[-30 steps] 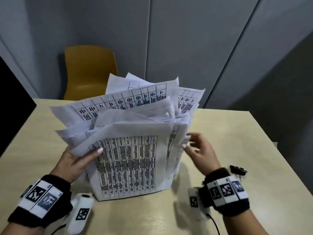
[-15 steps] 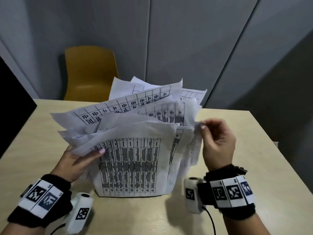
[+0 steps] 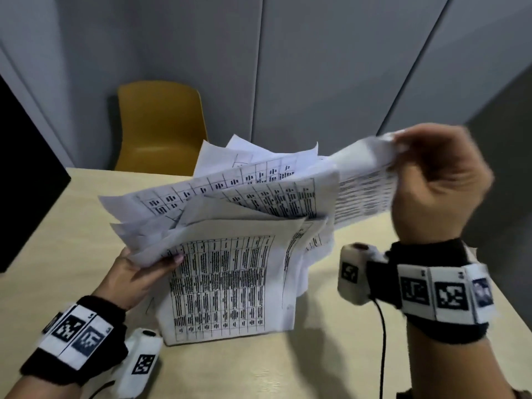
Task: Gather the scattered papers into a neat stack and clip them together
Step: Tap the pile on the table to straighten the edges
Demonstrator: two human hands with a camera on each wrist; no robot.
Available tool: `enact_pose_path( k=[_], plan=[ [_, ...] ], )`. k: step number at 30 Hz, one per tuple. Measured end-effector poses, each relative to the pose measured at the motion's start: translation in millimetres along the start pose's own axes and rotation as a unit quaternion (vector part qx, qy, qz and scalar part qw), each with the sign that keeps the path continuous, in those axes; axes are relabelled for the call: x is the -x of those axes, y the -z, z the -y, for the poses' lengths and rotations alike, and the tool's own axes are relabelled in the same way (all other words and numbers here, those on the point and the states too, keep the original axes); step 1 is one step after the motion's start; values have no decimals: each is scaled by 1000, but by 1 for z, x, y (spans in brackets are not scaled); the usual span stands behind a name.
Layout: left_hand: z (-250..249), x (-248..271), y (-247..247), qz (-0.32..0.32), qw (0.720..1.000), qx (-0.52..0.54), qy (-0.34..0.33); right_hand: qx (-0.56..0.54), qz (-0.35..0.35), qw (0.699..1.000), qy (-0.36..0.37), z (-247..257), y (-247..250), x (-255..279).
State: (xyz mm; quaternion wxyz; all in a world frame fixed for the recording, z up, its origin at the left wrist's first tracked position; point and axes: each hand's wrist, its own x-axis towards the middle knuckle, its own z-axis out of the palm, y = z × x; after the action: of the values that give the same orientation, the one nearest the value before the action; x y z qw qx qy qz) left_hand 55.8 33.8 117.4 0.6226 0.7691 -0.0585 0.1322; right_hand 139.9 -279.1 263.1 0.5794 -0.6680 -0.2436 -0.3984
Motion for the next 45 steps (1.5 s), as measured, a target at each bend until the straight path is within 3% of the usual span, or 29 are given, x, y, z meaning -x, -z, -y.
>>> enact_pose_path(
  k=[2,3,6,8,11,13,16,21,28,30,33,35,36,38,40,42,45],
  plan=[
    [1,-1,-1,-5,1000,14,7,-11,-10,999,29,9,0,-12],
    [0,-1,-3,-8,1000,16,7,-12,18,999,39,16,-3,-14],
    [-5,-3,-7,-18,1000,0,-9,13,216,975,55,41,-14,-10],
    [-5,-2,-8,-28,1000,1,-12,77,298,951,36,47,-10,-8],
    [-2,-2,-4,-22,1000,-12,-14,186,278,940,69,38,-4,-15],
    [-4,-2,-4,-7,1000,-22,-19,200,271,937,91,37,-8,-19],
    [-9,-4,-6,8,999,-35,-20,195,322,918,125,55,-21,-27],
    [-15,-5,-8,6,997,-63,-42,260,403,856,196,87,-48,-31],
    [-12,-2,-14,-50,998,11,24,287,497,806,148,69,-87,5],
    [-10,0,-14,-55,998,27,35,278,489,812,157,58,-91,17],
    [-11,2,-17,-81,995,41,35,229,337,895,182,35,-76,26],
    [-13,3,-20,-134,984,105,59,172,208,952,142,18,-49,29],
    [-15,2,-20,-155,977,130,67,142,153,974,82,5,-33,33],
    [-20,-1,-18,-166,977,119,55,86,137,979,-126,-28,-8,51],
    [-26,-5,-16,-158,983,87,28,25,228,926,-300,-56,5,74],
    [-29,-11,-15,-146,987,57,21,-94,302,872,-374,-77,11,91],
    [-22,-14,-15,-147,988,29,35,-268,296,805,-439,-87,12,99]
  ],
)
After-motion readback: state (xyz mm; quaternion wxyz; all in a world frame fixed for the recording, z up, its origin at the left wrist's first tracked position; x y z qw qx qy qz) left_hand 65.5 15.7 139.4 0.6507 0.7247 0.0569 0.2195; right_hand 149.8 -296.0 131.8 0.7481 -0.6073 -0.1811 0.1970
